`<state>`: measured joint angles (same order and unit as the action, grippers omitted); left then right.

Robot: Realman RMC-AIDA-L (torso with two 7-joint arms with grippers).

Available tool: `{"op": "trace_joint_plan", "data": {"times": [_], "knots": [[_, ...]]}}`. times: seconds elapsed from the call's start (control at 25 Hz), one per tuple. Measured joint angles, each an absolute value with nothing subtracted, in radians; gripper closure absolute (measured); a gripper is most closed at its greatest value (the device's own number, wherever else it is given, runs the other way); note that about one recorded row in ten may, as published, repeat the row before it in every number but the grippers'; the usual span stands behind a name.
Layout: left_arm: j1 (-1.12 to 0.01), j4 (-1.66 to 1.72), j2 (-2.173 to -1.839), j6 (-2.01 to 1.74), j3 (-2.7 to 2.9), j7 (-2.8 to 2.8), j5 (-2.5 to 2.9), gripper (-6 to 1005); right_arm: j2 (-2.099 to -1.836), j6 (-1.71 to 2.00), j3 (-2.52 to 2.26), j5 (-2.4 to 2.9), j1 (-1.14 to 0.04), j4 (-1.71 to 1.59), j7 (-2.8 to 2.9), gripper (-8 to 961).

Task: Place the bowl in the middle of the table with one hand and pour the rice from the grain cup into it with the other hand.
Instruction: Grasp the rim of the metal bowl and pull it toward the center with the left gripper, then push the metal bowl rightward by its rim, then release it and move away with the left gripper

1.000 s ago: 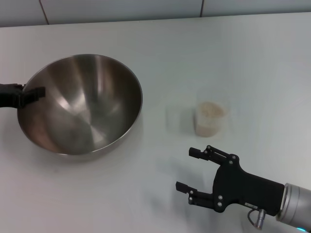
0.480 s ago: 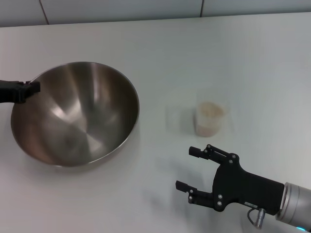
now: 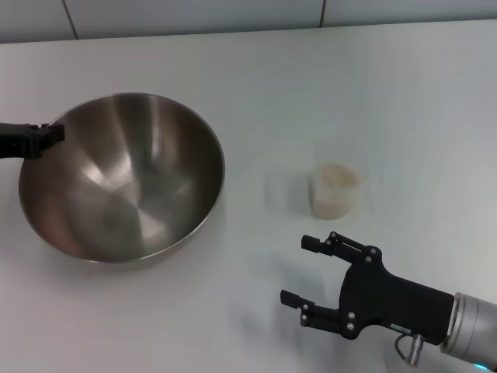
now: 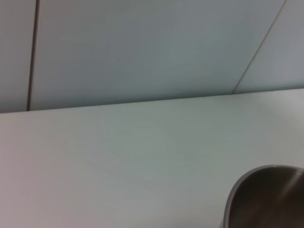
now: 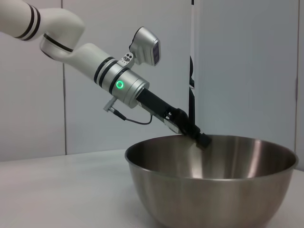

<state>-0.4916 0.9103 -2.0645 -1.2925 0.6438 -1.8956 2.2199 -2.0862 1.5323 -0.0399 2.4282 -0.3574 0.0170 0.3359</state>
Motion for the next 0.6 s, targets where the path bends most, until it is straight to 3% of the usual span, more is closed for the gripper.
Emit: {"op": "trace_joint_plan", "data": {"times": [0.32, 0.6], "knots": [[-0.501, 0.945, -2.061, -1.338, 0.648, -1.922, 2.152, 963, -2.086, 1.532, -0.040, 2.428, -0.357, 0.018, 0.336, 165], [-0.580, 0.942, -2.067, -1.374, 0.672, -1.948, 2.123, 962, -2.086, 1.532, -0.040, 2.430, -0.357, 0.018, 0.336, 165]]}}
